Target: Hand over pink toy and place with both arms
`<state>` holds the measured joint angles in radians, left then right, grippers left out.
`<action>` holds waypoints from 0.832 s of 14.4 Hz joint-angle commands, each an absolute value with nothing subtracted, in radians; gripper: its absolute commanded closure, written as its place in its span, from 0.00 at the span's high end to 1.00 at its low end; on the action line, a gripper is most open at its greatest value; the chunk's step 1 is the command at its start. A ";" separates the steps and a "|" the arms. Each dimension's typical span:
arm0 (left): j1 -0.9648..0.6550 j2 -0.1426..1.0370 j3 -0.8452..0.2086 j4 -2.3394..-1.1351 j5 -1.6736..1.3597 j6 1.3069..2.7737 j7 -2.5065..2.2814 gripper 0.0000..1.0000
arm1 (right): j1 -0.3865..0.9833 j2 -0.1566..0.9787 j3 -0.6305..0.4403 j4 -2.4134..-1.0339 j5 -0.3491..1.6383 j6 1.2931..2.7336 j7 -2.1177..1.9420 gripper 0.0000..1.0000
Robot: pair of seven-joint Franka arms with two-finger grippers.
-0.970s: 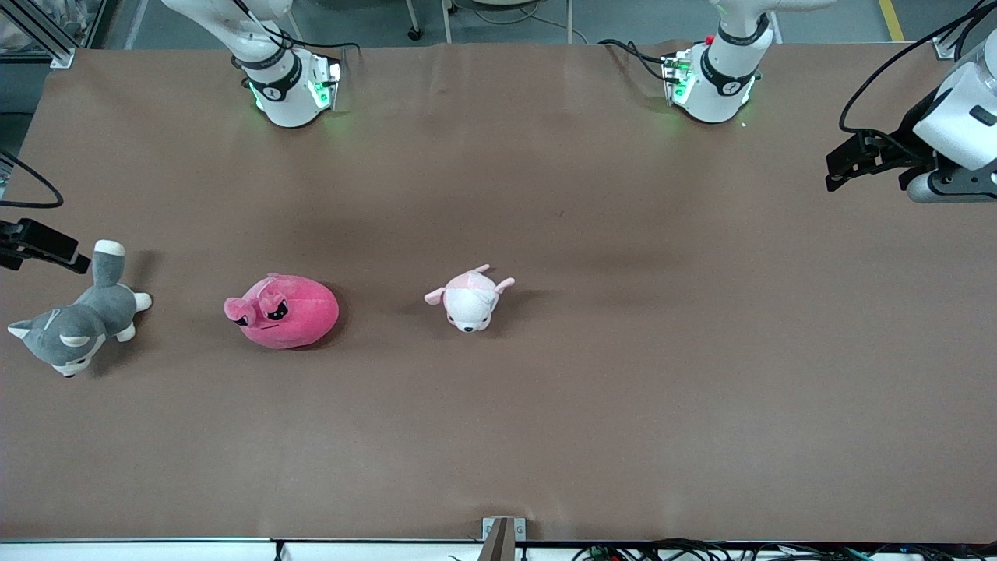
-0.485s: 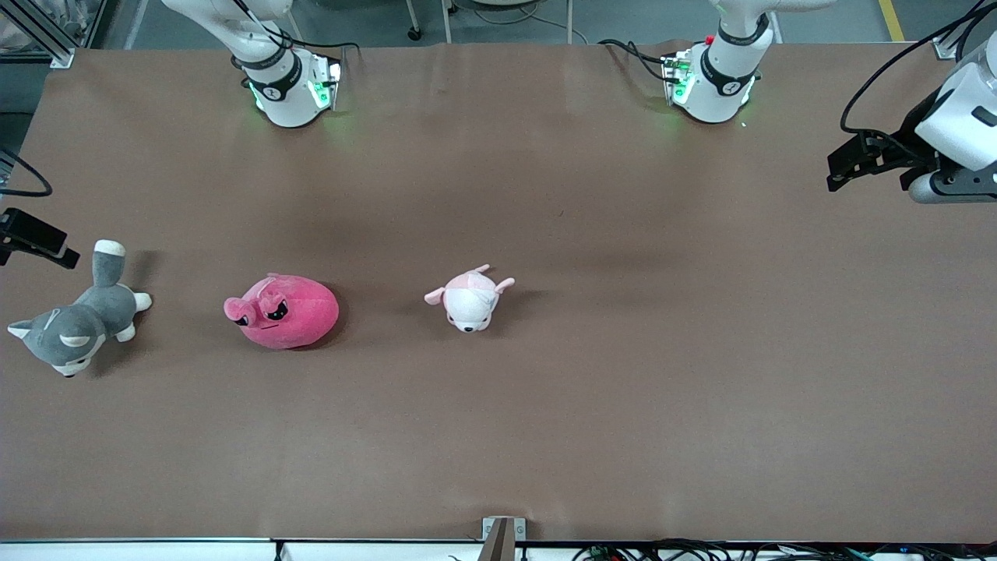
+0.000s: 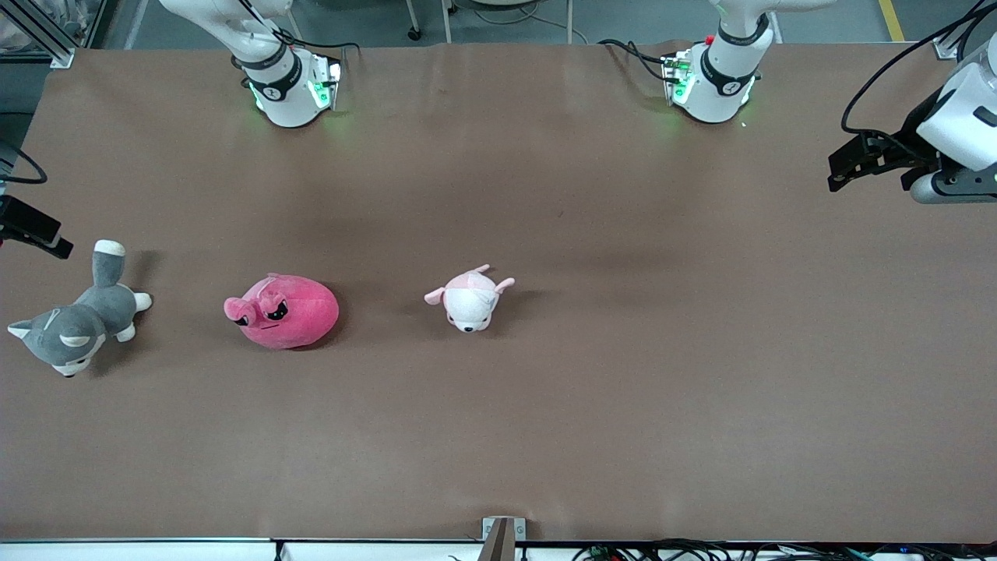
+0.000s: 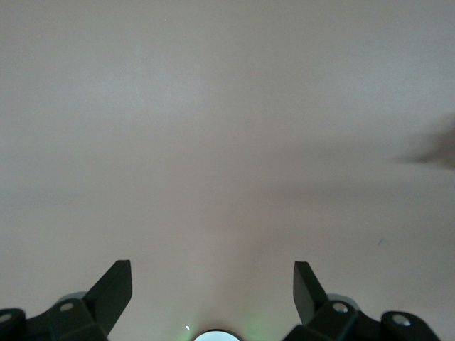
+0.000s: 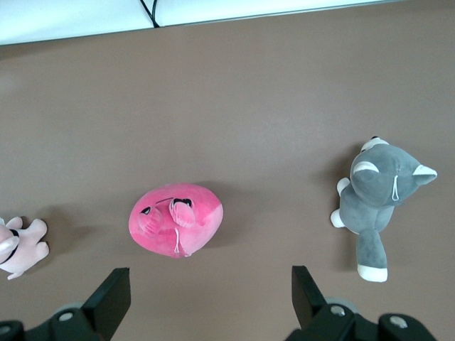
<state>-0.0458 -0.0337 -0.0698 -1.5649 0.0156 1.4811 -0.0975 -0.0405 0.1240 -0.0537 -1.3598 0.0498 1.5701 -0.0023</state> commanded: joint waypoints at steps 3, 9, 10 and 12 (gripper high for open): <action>-0.041 -0.063 -0.078 -1.589 0.021 1.486 -0.104 1.00 | -0.023 -0.098 -0.067 -1.649 0.023 1.652 -0.012 1.00; -0.041 -0.060 -0.078 -1.582 0.021 1.480 -0.101 1.00 | -0.018 -0.097 -0.063 -1.655 0.018 1.660 -0.035 1.00; -0.041 -0.055 -0.078 -1.578 0.021 1.480 -0.092 1.00 | -0.018 -0.097 -0.063 -1.655 0.015 1.663 -0.037 1.00; -0.041 -0.052 -0.077 -1.577 0.021 1.480 -0.087 1.00 | -0.015 -0.095 -0.057 -1.655 -0.014 1.673 -0.037 1.00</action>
